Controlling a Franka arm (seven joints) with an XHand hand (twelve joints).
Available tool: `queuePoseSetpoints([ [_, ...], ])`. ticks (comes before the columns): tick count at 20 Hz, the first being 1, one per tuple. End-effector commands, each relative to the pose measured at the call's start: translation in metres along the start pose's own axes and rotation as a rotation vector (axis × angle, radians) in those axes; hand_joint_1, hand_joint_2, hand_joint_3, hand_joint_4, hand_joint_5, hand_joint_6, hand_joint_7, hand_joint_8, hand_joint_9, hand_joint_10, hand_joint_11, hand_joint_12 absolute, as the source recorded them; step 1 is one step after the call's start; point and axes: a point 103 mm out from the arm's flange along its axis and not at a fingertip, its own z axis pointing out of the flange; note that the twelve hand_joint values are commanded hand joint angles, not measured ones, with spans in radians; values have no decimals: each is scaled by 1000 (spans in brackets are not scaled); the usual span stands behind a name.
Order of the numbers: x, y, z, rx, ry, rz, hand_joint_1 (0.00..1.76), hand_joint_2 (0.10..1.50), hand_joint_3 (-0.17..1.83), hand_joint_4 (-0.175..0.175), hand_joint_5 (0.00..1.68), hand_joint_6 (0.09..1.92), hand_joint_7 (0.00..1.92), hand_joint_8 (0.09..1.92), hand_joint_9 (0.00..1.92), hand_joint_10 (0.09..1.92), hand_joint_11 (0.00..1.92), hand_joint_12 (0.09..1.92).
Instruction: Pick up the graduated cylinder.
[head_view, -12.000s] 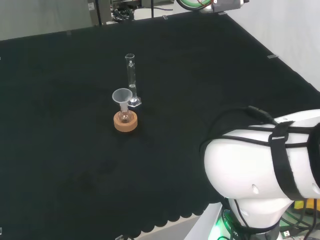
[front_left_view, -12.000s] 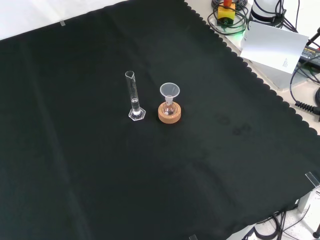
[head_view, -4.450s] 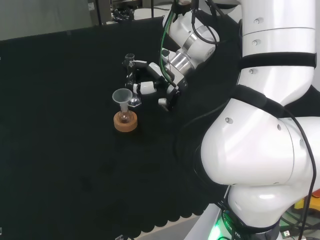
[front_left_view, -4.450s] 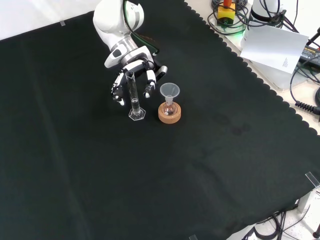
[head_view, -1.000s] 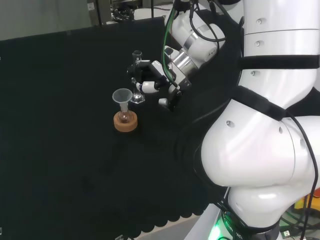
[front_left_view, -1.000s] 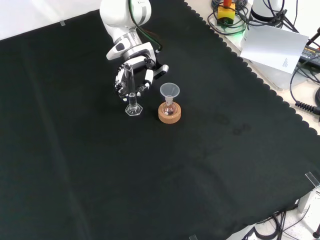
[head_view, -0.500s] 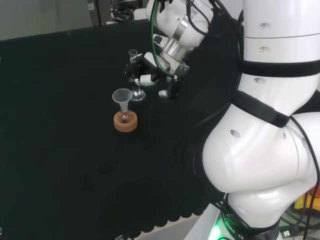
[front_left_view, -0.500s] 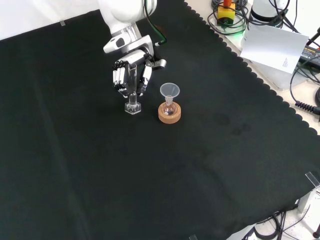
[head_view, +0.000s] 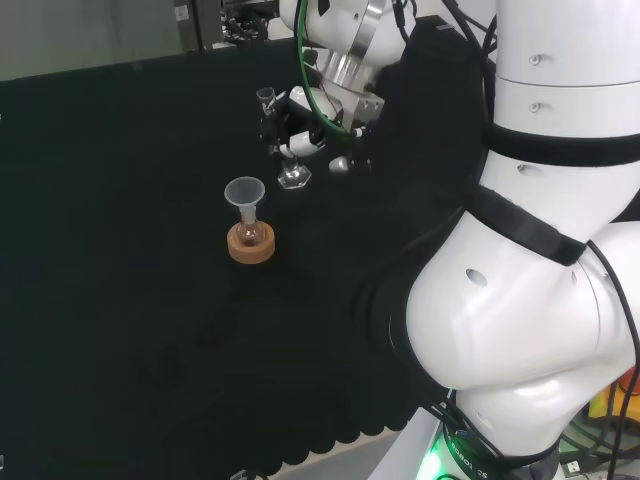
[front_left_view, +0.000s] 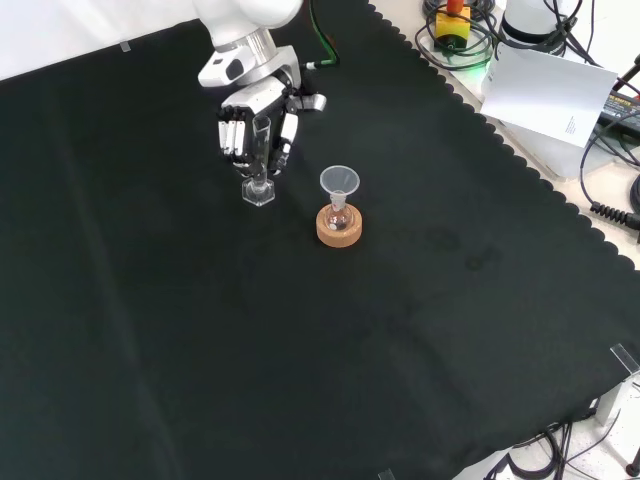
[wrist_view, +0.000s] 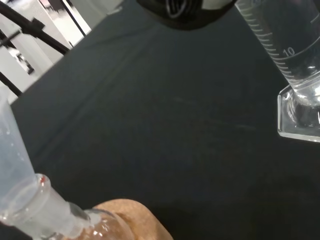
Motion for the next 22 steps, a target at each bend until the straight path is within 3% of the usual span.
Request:
queuePoseSetpoints([
  [1,3,-10,-29,69,-80,27,1354,1157,6,-87,982,770,885,1196,1327,261,1069,840],
  [12,15,-52,-62,158,-130,93,1359,1147,0,-89,1002,763,909,1163,1354,246,1091,826],
  [22,21,-107,-62,246,-130,157,1361,1144,-1,-89,1005,762,916,1152,1365,237,1107,817],
])
